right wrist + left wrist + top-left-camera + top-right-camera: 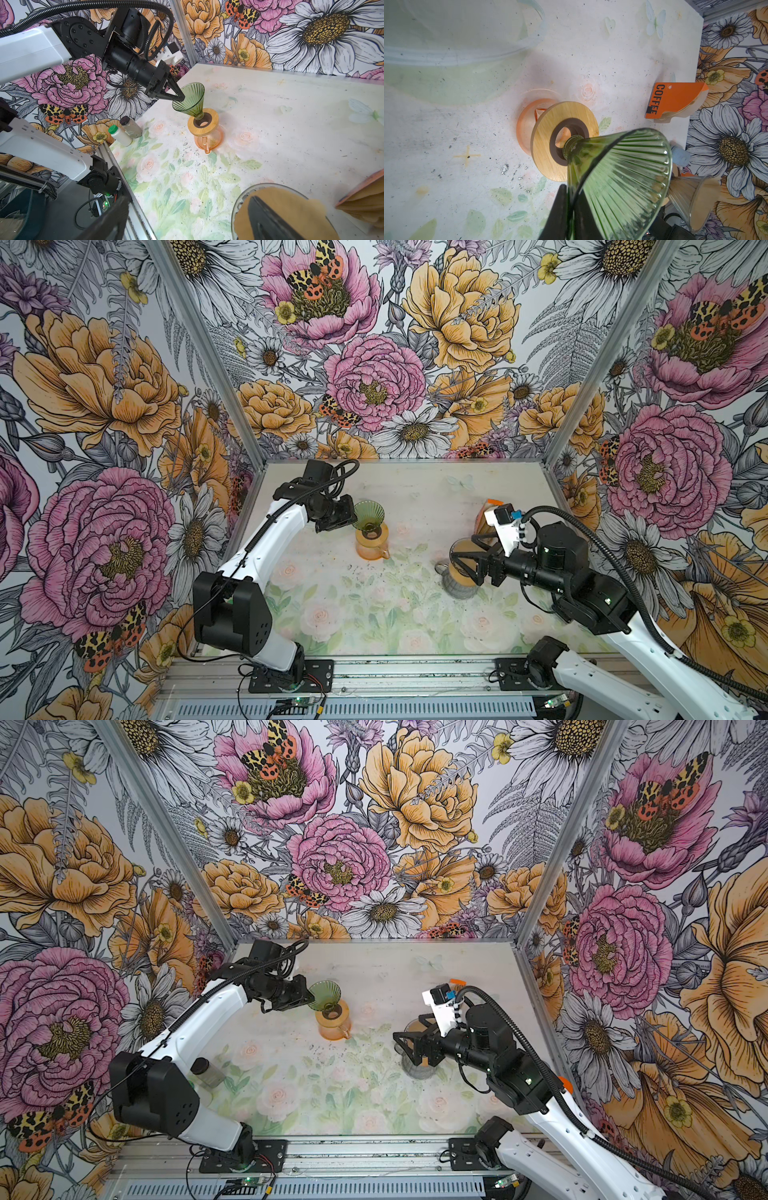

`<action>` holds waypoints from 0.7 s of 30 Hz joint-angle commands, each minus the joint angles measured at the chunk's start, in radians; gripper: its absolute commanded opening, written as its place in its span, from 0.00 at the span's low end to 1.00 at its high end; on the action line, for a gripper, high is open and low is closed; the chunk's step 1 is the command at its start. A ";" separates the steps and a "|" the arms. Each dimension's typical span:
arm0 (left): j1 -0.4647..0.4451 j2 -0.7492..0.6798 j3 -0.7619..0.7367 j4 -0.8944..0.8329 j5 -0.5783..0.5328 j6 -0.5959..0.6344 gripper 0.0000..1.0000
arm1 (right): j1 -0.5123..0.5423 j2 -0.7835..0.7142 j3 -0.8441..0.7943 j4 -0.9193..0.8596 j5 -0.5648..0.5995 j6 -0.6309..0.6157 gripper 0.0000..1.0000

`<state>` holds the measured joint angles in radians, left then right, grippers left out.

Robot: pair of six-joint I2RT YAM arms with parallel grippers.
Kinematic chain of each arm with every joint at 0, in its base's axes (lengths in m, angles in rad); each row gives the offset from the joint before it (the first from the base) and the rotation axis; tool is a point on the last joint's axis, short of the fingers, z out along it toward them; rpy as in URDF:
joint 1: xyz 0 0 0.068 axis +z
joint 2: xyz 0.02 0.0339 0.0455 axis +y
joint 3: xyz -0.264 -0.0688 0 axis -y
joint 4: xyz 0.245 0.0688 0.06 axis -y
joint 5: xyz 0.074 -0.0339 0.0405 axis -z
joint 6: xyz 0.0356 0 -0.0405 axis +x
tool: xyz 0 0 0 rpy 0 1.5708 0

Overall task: Place the coffee filter in the dripper
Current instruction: 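Lower the green dripper's base into the bamboo ring's hole with the left gripper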

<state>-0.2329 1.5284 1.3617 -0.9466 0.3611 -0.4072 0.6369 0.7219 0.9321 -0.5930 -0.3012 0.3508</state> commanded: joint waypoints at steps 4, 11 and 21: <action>-0.026 0.035 0.046 0.002 -0.005 0.031 0.11 | -0.005 -0.007 -0.015 0.010 -0.010 0.007 0.92; -0.041 0.058 0.049 0.003 -0.036 0.033 0.11 | -0.005 -0.015 -0.018 0.009 -0.008 0.010 0.91; -0.041 0.068 0.040 0.002 -0.060 0.034 0.10 | -0.005 -0.010 -0.021 0.010 -0.009 0.010 0.91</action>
<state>-0.2710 1.5864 1.3781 -0.9470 0.3233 -0.3920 0.6369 0.7200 0.9192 -0.5930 -0.3016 0.3511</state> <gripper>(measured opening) 0.103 0.913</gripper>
